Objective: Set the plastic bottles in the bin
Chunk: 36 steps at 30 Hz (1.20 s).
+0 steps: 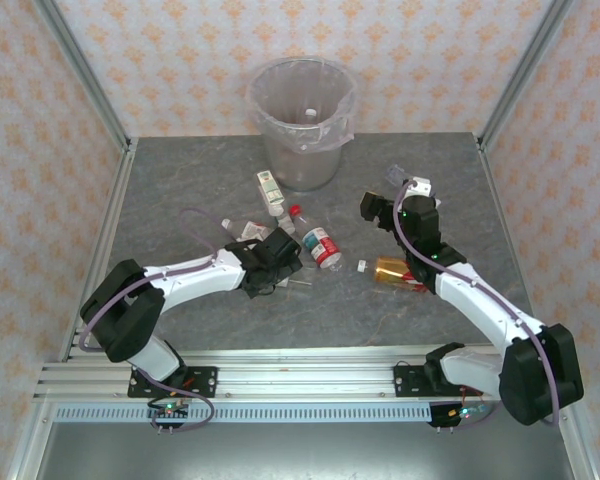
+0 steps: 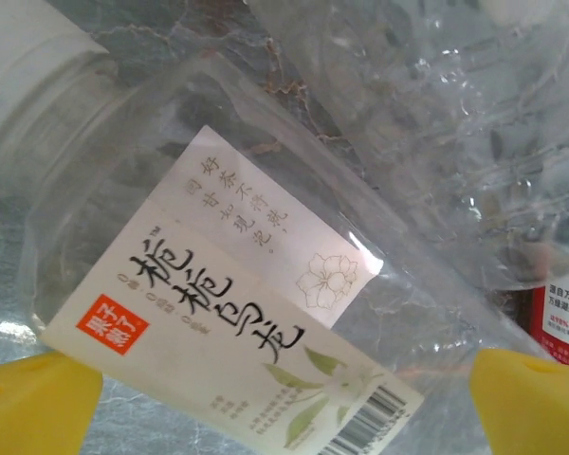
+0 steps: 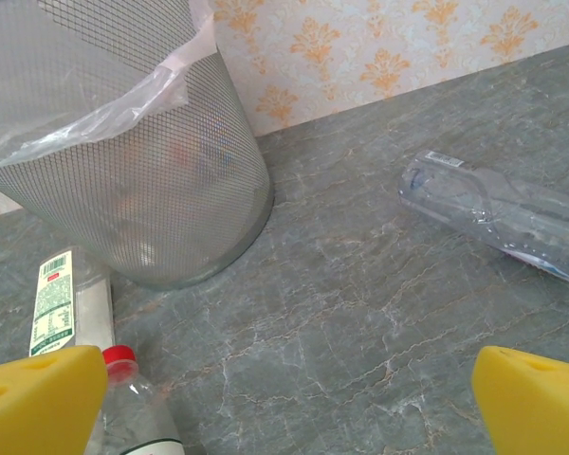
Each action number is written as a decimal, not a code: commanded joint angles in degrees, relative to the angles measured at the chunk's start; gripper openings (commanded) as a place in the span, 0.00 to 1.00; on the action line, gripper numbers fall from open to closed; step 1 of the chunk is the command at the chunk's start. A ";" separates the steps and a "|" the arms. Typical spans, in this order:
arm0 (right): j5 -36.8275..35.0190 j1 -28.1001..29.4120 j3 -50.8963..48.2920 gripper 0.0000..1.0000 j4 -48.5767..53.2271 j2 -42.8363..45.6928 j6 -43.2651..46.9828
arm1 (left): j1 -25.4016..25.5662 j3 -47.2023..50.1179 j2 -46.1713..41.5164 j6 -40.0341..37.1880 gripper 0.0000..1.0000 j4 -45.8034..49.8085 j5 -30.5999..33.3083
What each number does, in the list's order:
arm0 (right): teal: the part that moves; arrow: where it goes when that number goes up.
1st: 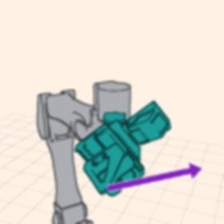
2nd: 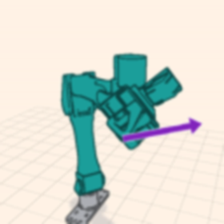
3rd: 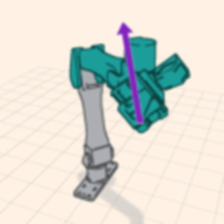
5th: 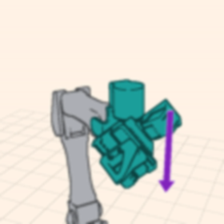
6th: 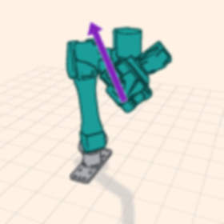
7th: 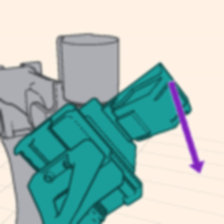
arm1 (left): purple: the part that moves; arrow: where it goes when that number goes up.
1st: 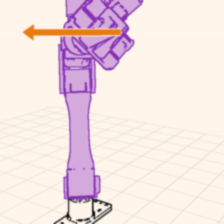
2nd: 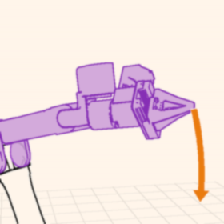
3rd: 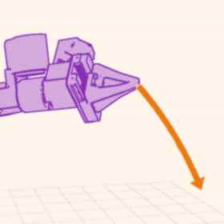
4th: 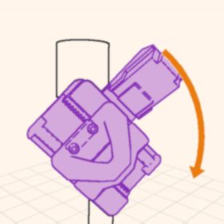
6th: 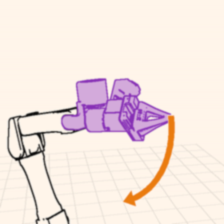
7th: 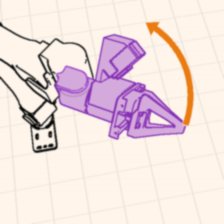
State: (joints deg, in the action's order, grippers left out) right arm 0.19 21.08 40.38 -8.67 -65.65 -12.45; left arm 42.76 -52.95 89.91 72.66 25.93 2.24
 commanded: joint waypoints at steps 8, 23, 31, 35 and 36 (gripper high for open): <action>2.34 0.23 1.54 0.99 0.11 -0.56 -0.60 | -0.98 6.05 -3.58 4.16 1.00 0.99 5.78; 5.03 0.20 2.51 0.99 -0.36 -1.27 -0.70 | -7.43 16.30 -18.52 0.41 1.00 -1.00 7.96; 5.92 0.21 2.95 0.99 -1.31 -1.85 -2.79 | -7.37 15.97 -17.69 6.52 1.00 -3.51 2.03; 6.59 0.27 2.95 0.99 -1.54 -1.85 -3.51 | -7.44 15.65 -16.09 10.92 1.00 -4.85 4.38; 6.83 0.23 2.95 0.99 -1.59 -1.87 -3.58 | -7.43 15.47 -15.80 12.08 1.00 -5.36 5.31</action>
State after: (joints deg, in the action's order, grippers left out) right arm 6.02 21.08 41.21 -8.64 -67.18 -14.76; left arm 35.57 -36.97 73.19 79.66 21.65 4.78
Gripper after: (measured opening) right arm 0.993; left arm 0.999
